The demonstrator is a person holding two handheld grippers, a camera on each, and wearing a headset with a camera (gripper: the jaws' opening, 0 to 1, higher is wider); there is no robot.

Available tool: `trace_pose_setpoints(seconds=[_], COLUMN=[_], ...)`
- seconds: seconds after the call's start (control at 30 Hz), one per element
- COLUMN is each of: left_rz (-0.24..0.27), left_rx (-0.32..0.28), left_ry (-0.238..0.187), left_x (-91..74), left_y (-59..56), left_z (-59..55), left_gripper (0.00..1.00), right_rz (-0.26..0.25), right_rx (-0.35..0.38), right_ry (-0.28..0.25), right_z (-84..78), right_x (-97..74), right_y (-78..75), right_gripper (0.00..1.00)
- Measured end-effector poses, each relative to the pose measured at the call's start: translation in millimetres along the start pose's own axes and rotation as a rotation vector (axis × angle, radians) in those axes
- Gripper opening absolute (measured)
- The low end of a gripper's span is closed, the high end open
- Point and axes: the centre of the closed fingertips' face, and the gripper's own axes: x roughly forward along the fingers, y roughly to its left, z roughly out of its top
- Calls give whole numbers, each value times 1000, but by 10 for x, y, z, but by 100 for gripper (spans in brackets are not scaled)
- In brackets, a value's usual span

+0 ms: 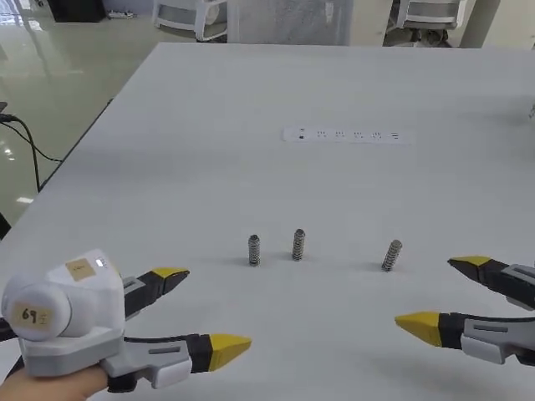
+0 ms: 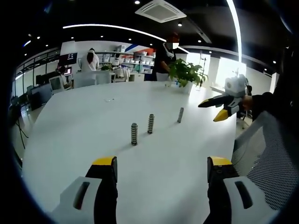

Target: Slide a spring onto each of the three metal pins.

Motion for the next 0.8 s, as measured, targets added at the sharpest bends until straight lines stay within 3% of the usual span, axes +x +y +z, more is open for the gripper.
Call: trace_pose_setpoints(seconds=[0.8], left_rz=[-2], left_rx=[2], left_ry=[10], left_x=[28], left_y=[4], left_z=[-21], left_gripper=[77], right_rz=[4], right_rx=[-4], right_ry=[6], right_z=[-17], right_x=[31], right_y=[11], right_gripper=[79])
